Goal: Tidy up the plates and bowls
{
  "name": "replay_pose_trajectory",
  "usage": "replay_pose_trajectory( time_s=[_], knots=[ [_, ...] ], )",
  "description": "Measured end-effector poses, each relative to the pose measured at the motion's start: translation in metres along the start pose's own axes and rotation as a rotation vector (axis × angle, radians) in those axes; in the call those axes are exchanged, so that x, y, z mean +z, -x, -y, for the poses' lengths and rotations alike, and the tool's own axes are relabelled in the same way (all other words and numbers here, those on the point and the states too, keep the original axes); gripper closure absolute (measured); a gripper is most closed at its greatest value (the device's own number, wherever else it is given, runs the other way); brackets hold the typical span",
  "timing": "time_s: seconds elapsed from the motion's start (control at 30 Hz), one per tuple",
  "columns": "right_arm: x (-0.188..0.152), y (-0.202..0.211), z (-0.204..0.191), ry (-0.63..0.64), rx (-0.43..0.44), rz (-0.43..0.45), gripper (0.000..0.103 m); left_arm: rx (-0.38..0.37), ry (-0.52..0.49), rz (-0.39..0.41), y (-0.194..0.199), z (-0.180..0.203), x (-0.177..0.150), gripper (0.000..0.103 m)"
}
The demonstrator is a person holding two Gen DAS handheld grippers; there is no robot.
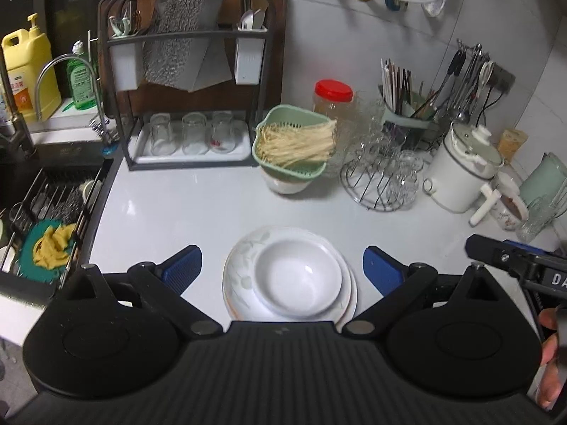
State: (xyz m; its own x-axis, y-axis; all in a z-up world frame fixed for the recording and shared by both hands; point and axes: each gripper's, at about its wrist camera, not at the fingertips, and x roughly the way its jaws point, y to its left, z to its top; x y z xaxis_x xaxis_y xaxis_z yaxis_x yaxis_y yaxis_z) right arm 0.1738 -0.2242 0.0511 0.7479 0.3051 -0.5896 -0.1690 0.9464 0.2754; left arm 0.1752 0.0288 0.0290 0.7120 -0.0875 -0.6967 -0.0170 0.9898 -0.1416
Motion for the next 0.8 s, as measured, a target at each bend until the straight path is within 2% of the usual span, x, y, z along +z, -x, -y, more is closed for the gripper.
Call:
replay_pose_trajectory(
  time_s=[0.3, 0.8],
  knots=[
    [-0.030, 0.030, 0.017, 0.010, -0.001, 0.002, 0.011, 0.009, 0.010, 0.002, 0.022, 0.026, -0.035, 0.004],
    [-0.061, 0.058, 0.022, 0.035, 0.019, 0.006, 0.011, 0.035, 0.016, -0.007, 0.049, 0.048, -0.070, 0.004]
  ],
)
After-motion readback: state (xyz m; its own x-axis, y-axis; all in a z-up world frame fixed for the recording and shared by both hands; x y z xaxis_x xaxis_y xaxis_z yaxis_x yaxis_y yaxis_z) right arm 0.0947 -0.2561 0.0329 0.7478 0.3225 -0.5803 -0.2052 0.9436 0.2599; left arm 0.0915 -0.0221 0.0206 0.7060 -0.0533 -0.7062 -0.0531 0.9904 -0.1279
